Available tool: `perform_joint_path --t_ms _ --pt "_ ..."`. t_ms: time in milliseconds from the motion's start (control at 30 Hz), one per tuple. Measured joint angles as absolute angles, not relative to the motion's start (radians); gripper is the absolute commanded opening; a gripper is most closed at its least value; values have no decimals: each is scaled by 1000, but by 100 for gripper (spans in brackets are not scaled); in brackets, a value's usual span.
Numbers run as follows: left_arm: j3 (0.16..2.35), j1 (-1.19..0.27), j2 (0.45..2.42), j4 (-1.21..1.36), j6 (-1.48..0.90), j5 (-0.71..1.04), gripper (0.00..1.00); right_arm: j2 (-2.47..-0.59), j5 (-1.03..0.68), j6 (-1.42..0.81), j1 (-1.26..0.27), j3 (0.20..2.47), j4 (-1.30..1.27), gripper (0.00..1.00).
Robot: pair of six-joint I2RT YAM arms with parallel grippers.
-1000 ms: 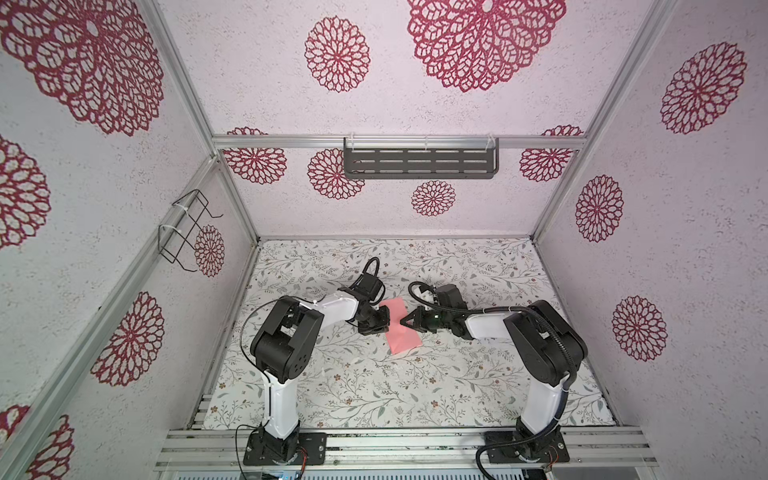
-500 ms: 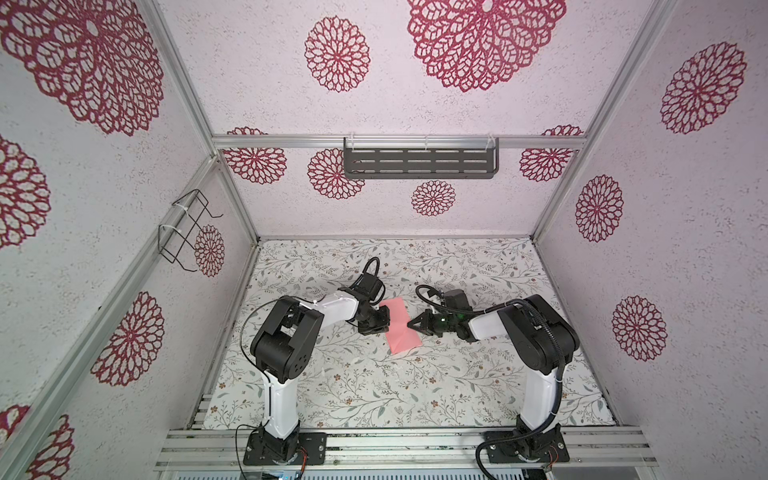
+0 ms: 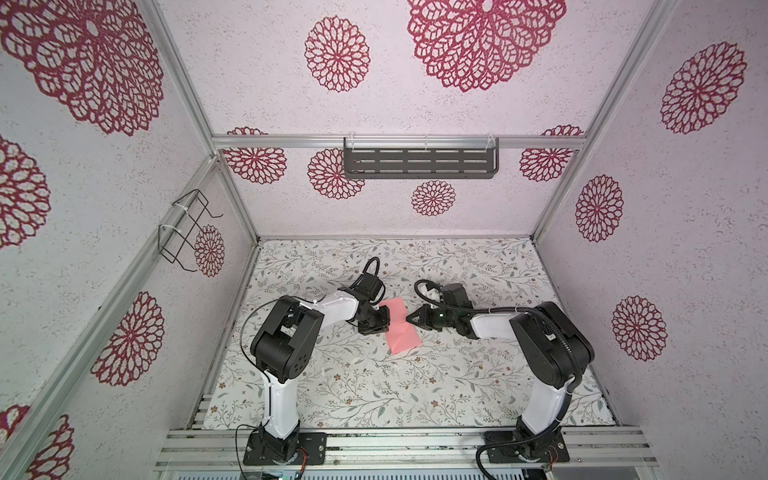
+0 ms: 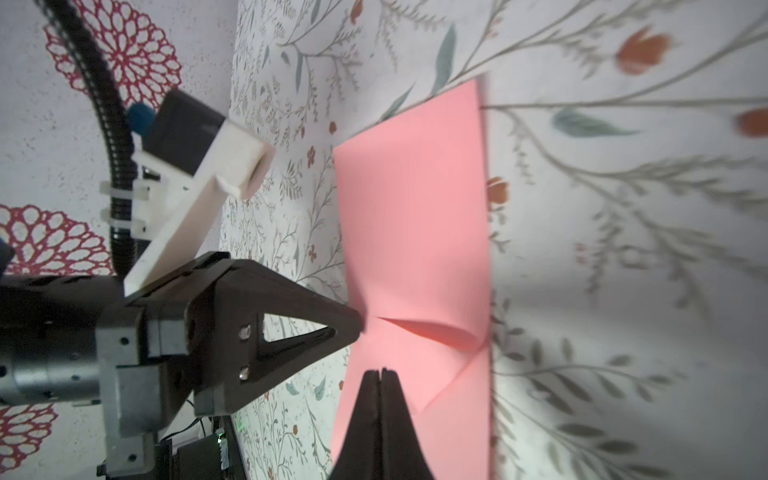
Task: Fold a paper plane with a square sheet of paper (pick it up from the middle)
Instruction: 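Move the right gripper back to the sheet's fold near the left gripper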
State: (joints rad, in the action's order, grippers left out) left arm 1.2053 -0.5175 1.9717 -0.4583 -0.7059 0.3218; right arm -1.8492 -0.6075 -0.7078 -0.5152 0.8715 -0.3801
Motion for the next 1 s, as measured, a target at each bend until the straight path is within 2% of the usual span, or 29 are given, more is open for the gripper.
perform_joint_path --t_ms 267,533,800,1000 --pt "1205 -517 1972 -458 -706 321 0 -1948 -600 -708 -529 916 -350 3" --pt "1205 -517 1972 -458 -705 320 0 -1954 -596 -715 -456 918 -350 2" --pt "1205 -517 1972 -459 -703 320 0 -1879 -534 -691 -418 902 -290 3" --pt "1206 -517 1972 -460 -703 320 0 -1827 -548 -673 -501 908 -282 2"
